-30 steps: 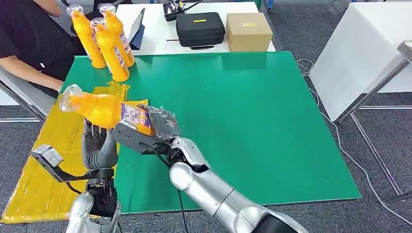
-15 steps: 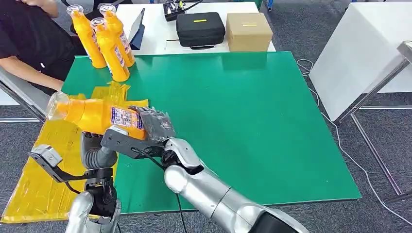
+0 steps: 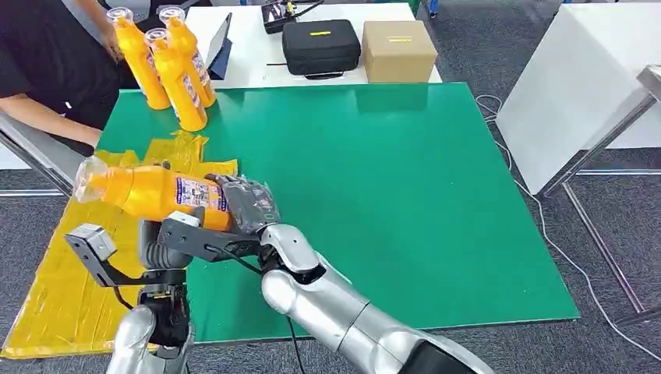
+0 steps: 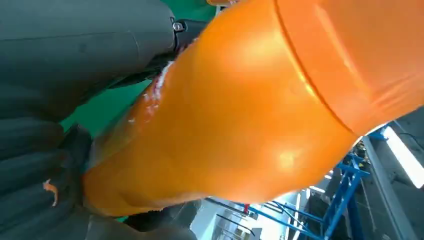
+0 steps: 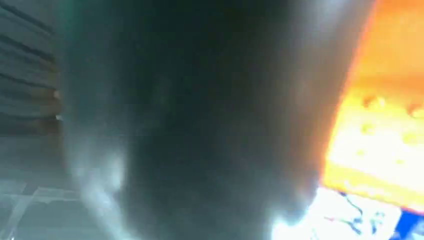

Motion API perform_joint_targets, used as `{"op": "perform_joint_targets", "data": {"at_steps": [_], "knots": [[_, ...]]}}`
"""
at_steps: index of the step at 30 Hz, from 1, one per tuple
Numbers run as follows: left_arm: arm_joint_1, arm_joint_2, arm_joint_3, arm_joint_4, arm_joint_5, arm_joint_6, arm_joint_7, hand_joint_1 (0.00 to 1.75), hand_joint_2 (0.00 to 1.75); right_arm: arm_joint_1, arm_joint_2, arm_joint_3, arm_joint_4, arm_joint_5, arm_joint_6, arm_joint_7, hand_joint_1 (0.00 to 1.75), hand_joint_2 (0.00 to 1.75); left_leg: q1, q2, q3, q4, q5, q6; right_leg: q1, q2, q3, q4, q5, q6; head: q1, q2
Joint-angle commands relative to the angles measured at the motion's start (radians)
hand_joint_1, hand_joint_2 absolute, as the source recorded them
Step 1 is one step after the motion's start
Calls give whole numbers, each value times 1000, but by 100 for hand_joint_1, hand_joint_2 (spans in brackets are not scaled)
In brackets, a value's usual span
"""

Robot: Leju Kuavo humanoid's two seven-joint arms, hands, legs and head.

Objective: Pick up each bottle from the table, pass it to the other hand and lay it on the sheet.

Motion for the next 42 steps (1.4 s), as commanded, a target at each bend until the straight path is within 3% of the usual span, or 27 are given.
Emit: {"op": "perform_joint_targets", "data": {"at_steps": [1,4,5,6,34,35,36,37,42], "knots": [[-21,30,-8,4,-10,-6,5,0,175,41,-29,181,40,5,55,28,175,175,1,0,6,-2,-2,-3,1,-1,6,-3,-1,-1,0,0],[-23,29,-9,4,-10,-6,5,0,175,39,-29,180,40,5,56,28,175,175,1,-1,2,-1,0,-2,1,-2,3,-2,-1,0,0,0],[-23,29,-9,6,-10,-6,4,164,175,42,-29,170,36,4,60,28,175,175,1,-2,4,-1,-1,-3,1,-2,5,-2,-2,-1,0,0],[-20,31,-9,1,-11,-7,0,175,175,45,-29,164,33,6,61,27,175,175,2,-2,5,-1,-2,-4,1,-3,7,-2,-2,-1,0,0],[-33,40,-13,26,29,-4,-29,175,175,69,-29,88,51,41,58,20,175,175,1,-4,3,-1,-1,-3,1,-5,5,-2,-2,-1,0,0],[-29,43,-11,25,35,-2,-33,175,175,75,-43,65,36,78,43,6,152,175,1,-4,3,-1,0,-2,1,-5,4,-2,-1,0,0,0],[-26,46,-9,23,37,-1,-36,175,175,81,-56,38,20,84,37,1,0,175,1,-5,4,-1,-1,-3,1,-5,5,-3,-2,-1,0,0],[-20,50,-8,20,39,1,-39,175,175,97,-72,1,-17,85,26,-16,0,0,1,-4,2,-1,0,-2,1,-5,3,-2,-1,0,0,0],[18,61,5,1,55,3,-61,175,175,164,-149,-153,-204,76,35,-92,0,0,1,-6,2,-1,0,-2,1,-7,4,-3,-1,0,1,0]]}}
